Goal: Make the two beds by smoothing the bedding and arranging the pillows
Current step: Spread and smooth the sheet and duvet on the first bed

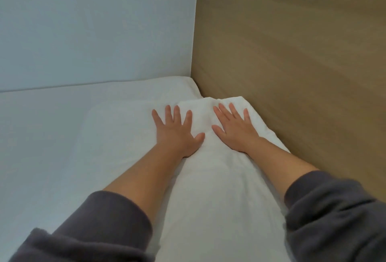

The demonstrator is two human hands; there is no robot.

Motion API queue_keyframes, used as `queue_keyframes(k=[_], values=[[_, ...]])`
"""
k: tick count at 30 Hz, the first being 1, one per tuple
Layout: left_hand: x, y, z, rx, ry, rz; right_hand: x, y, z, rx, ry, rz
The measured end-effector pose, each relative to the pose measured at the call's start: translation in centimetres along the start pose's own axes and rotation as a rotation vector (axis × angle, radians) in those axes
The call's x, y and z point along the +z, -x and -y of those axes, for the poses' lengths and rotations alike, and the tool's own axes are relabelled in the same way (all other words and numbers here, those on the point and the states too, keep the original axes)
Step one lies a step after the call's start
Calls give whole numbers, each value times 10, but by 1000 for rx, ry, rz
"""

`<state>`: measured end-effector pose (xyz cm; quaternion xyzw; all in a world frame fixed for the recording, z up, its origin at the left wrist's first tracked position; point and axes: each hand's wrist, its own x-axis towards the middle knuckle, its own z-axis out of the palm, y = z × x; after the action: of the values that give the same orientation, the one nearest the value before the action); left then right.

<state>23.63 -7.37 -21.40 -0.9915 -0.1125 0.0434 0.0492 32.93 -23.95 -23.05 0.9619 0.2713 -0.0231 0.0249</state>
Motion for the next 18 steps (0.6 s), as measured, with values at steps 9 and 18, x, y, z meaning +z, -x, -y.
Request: queue_keyframes(k=[9, 18], values=[[-16, 90, 16, 111, 111, 90, -29, 119, -2, 132, -50, 200], [-22, 236, 42, 289, 207, 84, -41, 251, 53, 209, -95, 173]])
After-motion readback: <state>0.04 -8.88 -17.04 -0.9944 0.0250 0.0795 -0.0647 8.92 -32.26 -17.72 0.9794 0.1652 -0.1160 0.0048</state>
